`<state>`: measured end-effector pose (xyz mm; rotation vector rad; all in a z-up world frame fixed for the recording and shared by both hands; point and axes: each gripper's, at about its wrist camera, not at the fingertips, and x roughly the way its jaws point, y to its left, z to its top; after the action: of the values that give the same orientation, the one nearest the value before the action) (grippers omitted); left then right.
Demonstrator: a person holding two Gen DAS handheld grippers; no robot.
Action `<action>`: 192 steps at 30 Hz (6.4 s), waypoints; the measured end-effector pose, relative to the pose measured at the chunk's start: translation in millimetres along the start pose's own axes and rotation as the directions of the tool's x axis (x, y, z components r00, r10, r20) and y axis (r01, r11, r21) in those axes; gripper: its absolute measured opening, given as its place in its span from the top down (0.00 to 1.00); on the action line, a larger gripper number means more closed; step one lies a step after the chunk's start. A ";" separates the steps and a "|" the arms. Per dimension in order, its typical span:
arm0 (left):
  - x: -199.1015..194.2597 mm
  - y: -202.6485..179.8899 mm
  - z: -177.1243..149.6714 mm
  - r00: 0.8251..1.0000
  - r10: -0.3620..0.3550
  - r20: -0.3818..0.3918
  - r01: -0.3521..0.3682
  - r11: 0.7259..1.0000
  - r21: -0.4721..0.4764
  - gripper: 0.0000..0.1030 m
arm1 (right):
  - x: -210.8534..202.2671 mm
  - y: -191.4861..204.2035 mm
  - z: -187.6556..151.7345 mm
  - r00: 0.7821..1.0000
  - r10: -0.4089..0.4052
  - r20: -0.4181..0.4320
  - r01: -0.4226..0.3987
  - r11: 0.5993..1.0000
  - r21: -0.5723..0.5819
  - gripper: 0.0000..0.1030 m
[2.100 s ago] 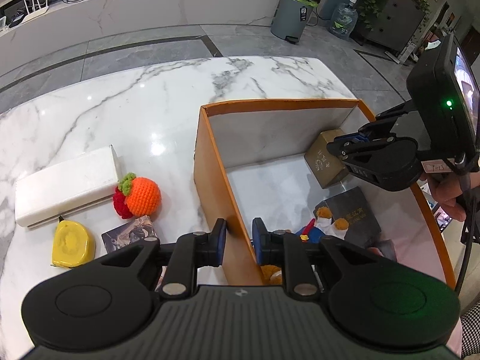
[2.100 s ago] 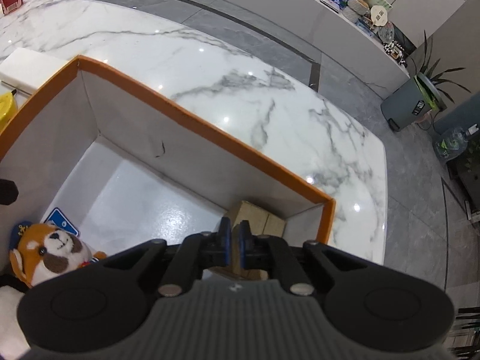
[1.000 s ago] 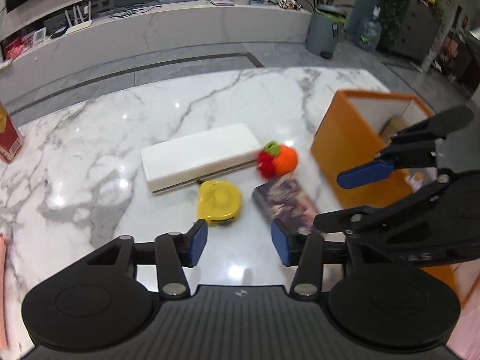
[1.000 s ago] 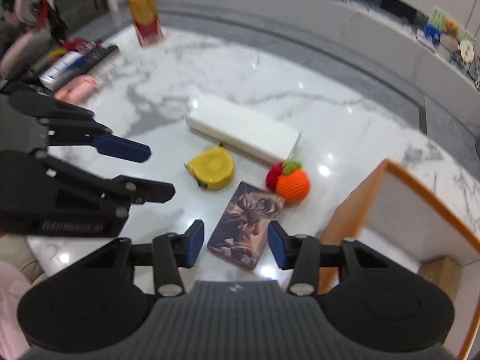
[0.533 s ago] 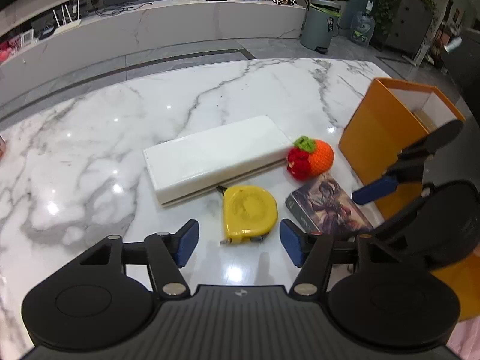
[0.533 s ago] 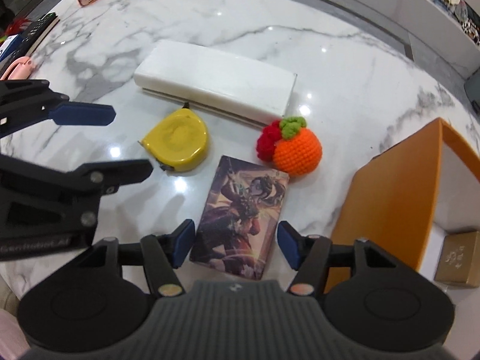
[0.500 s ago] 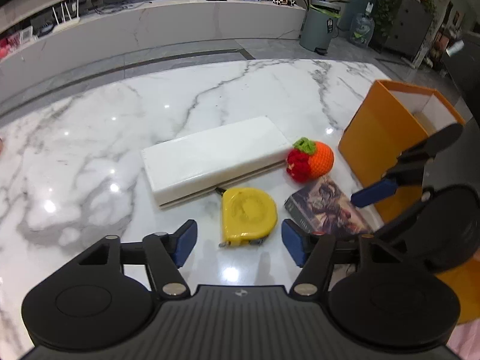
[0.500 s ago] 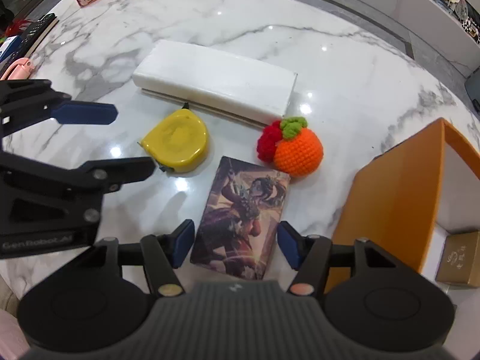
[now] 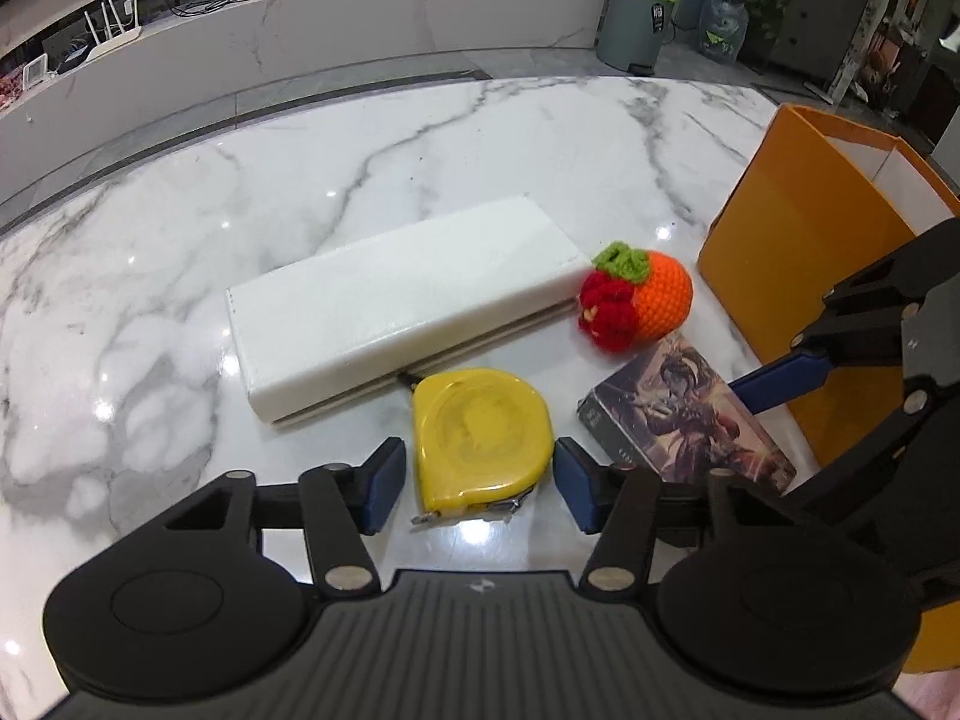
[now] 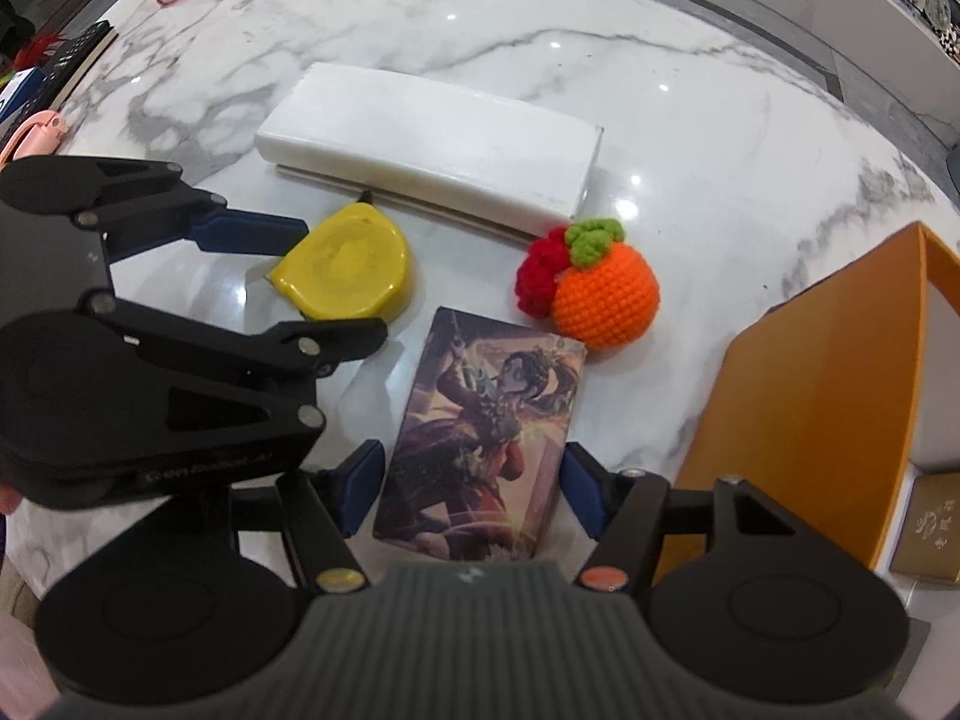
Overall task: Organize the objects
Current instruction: 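Grasp the yellow tape measure with the left tool while the right tool grasps the illustrated card box, then carry the tape measure and card box over the orange box with both tools, then release the yellow tape measure into the box with the left tool while the right tool lowers the card box, then lower the illustrated card box upright into the orange box with the right tool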
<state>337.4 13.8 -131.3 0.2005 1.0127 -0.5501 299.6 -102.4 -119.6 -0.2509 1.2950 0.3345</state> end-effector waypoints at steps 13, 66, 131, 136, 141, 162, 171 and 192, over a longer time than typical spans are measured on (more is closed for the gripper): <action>-14.5 2.5 -17.4 1.000 0.004 -0.002 -0.004 0.997 -0.073 0.44 | -3.5 9.1 -8.5 1.000 0.000 0.018 0.000 1.000 -0.013 0.39; 2.7 -250.3 83.0 0.996 0.025 -0.087 0.023 0.860 0.510 0.44 | -157.1 -185.2 -190.7 0.940 -0.036 0.338 -0.061 0.961 0.271 0.40; -39.2 -250.7 26.5 0.952 -0.297 -0.077 0.294 0.955 -0.045 0.38 | -153.7 -162.5 -237.5 0.966 -0.051 0.252 0.007 0.985 0.171 0.94; -39.4 -250.1 20.6 0.971 -0.227 -0.079 0.227 0.974 -0.012 0.54 | -151.0 -164.4 -235.4 0.962 0.024 0.272 -0.085 0.973 0.215 0.78; -41.1 -245.5 20.4 0.976 -0.203 -0.078 0.204 0.979 0.002 0.58 | -134.9 -160.1 -222.9 0.967 0.026 0.254 -0.084 0.972 0.221 0.69; -36.6 -229.4 17.0 0.978 -0.196 -0.077 0.195 0.981 -0.022 0.64 | -137.7 -163.4 -215.1 0.954 0.093 0.285 -0.187 0.928 0.323 0.75; -38.5 -223.4 12.5 0.983 -0.172 -0.058 0.171 0.985 -0.013 0.68 | -126.3 -165.0 -212.9 0.946 0.152 0.286 -0.260 0.881 0.394 0.70; -51.5 -222.7 14.9 0.952 -0.302 -0.042 0.297 0.950 -0.097 0.74 | -164.8 -147.3 -226.9 0.959 -0.007 0.283 -0.079 0.952 0.294 0.77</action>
<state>211.0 -163.2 -59.7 -0.0205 1.1285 -0.7765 113.7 -338.4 -19.2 0.0812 1.0519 0.1894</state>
